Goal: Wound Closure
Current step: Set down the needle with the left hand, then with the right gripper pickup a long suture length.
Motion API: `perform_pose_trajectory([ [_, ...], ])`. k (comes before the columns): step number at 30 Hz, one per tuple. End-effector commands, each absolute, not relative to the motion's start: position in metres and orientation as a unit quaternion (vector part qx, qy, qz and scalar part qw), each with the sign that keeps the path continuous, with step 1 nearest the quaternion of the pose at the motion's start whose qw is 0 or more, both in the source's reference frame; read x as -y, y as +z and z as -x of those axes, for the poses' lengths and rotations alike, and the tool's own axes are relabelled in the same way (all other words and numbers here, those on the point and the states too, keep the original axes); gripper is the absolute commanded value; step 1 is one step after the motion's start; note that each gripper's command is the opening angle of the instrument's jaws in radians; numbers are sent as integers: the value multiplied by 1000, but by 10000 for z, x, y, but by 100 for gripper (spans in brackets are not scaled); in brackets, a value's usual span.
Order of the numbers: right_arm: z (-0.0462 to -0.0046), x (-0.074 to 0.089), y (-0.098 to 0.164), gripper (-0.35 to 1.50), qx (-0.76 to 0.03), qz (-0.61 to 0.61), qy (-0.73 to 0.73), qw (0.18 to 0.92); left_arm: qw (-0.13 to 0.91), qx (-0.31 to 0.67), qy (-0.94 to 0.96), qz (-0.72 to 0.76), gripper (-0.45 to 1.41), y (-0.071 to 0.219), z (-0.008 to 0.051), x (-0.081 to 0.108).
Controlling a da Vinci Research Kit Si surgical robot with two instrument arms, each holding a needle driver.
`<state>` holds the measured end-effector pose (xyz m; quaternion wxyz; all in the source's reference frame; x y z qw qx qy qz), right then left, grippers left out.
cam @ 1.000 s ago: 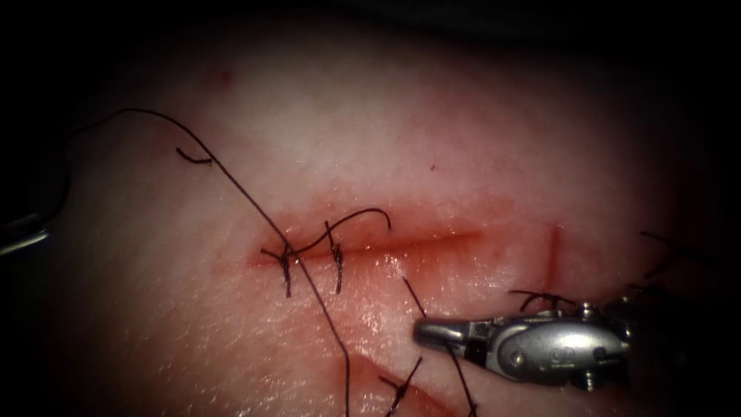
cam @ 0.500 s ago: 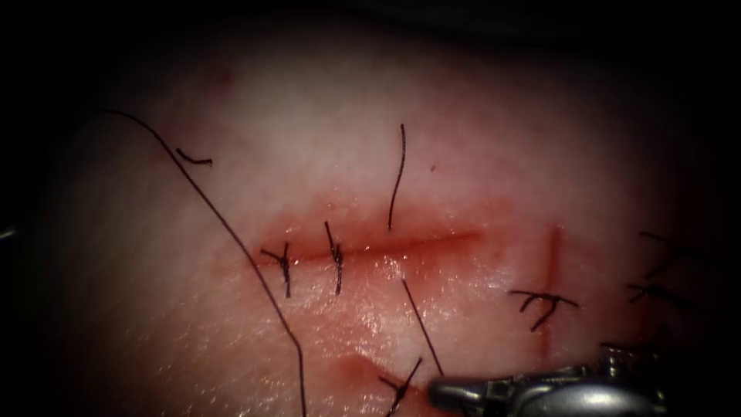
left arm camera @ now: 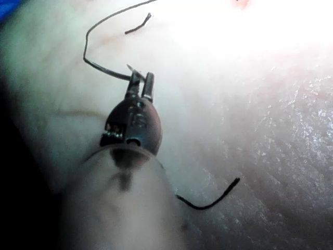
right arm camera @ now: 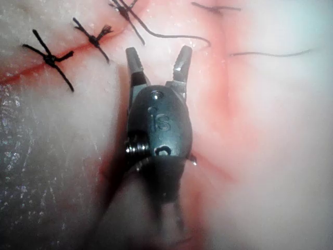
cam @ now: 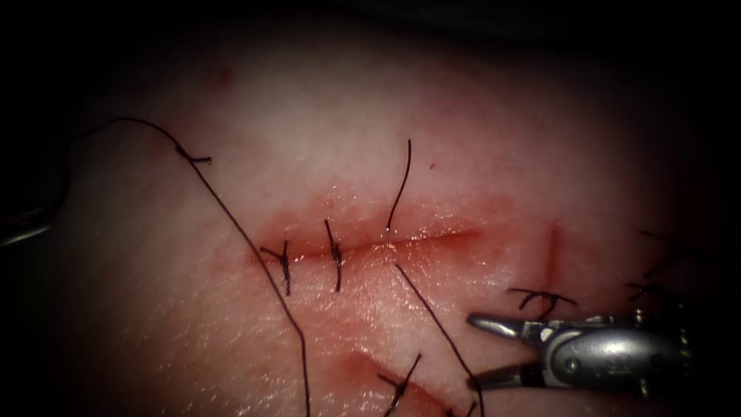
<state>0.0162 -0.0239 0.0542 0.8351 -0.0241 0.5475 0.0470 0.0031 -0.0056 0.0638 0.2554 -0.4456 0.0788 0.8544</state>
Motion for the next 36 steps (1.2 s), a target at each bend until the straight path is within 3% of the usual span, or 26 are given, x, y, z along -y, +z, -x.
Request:
perform_pose_trajectory([
  [1, -163, 239, 547, 148, -548, 22, 46, 835, 256, -83, 855, 443, -45, 649, -30, 51],
  [7, -149, 222, 543, 148, -532, 33, 68, 843, 290, -98, 854, 421, -42, 684, -64, 45],
  [8, -148, 219, 543, 148, -534, 38, 75, 842, 299, -103, 854, 414, 26, 688, -67, 44],
  [9, -147, 217, 543, 148, -535, 42, 80, 840, 305, -110, 852, 411, 69, 690, -69, 43],
  [11, -146, 215, 543, 148, -534, 46, 85, 840, 323, -120, 840, 418, 131, 691, -70, 40],
  [18, -144, 215, 544, 145, -531, 49, 88, 841, 353, -157, 818, 427, 138, 666, -66, 56],
  [27, -141, 218, 549, 143, -524, 55, 92, 845, 312, -177, 848, 391, 140, 569, -124, 82],
  [30, -143, 218, 551, 143, -523, 57, 93, 845, 266, -180, 861, 395, 140, 545, -95, 78],
  [36, -147, 218, 553, 143, -522, 58, 94, 846, 145, -133, 887, 418, 135, 541, 72, 89],
])
